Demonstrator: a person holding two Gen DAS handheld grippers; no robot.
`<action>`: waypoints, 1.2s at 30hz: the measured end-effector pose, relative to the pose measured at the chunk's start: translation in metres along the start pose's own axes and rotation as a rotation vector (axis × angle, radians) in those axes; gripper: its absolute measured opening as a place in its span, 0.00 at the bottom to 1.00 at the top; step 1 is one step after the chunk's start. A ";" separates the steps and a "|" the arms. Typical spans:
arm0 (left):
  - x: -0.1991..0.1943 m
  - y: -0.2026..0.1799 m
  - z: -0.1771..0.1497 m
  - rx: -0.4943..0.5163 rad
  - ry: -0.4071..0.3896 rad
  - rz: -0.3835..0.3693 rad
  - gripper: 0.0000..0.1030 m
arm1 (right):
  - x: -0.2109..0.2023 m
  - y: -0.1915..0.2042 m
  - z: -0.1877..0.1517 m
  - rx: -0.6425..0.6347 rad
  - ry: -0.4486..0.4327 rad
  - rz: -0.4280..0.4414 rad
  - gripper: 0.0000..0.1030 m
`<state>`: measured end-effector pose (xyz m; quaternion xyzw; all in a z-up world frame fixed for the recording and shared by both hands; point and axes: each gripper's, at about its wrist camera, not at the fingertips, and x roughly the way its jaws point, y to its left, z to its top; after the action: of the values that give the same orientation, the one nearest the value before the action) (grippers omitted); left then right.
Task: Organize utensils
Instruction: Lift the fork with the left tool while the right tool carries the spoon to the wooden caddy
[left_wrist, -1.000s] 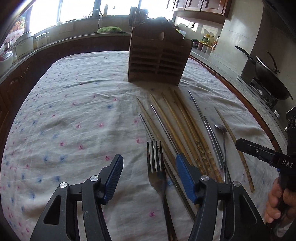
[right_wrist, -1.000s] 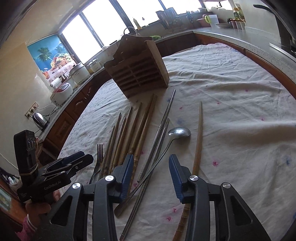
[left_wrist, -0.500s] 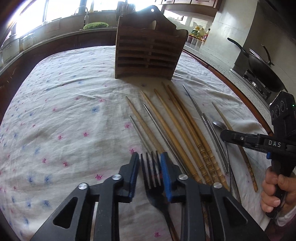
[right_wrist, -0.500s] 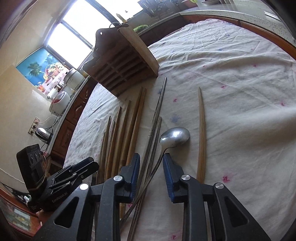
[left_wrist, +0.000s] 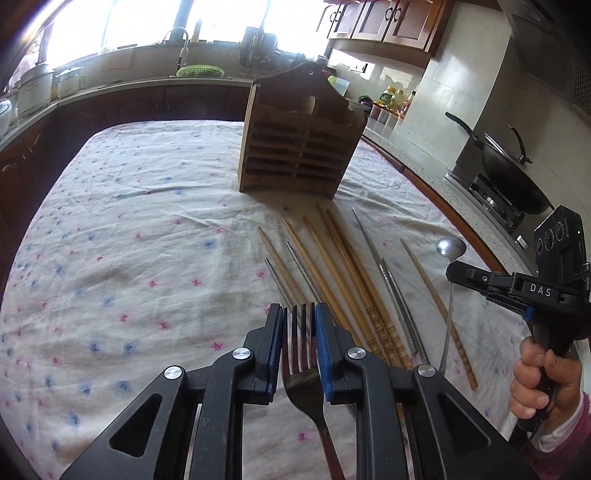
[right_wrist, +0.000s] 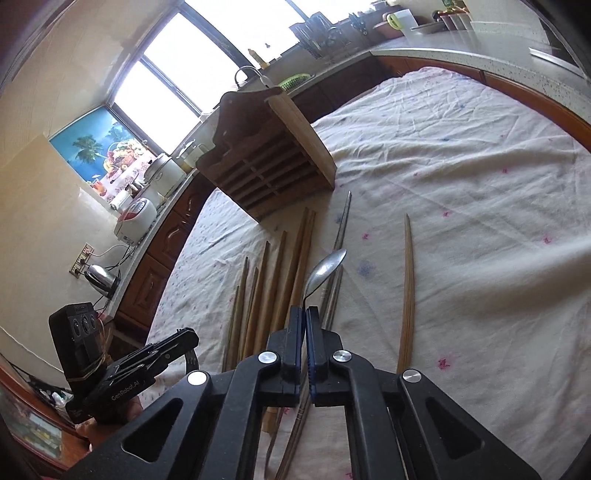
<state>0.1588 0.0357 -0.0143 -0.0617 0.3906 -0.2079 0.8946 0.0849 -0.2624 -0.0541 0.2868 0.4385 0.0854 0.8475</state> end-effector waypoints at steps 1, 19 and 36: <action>-0.008 -0.002 0.000 0.005 -0.014 0.002 0.15 | -0.004 0.003 0.002 -0.009 -0.010 0.003 0.02; -0.104 -0.022 -0.010 0.028 -0.187 0.031 0.00 | -0.038 0.041 0.023 -0.117 -0.137 0.053 0.02; -0.093 -0.021 0.086 0.034 -0.388 0.150 0.00 | -0.035 0.060 0.093 -0.250 -0.307 -0.048 0.02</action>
<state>0.1574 0.0509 0.1128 -0.0564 0.2109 -0.1315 0.9670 0.1434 -0.2653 0.0459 0.1784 0.2966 0.0742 0.9353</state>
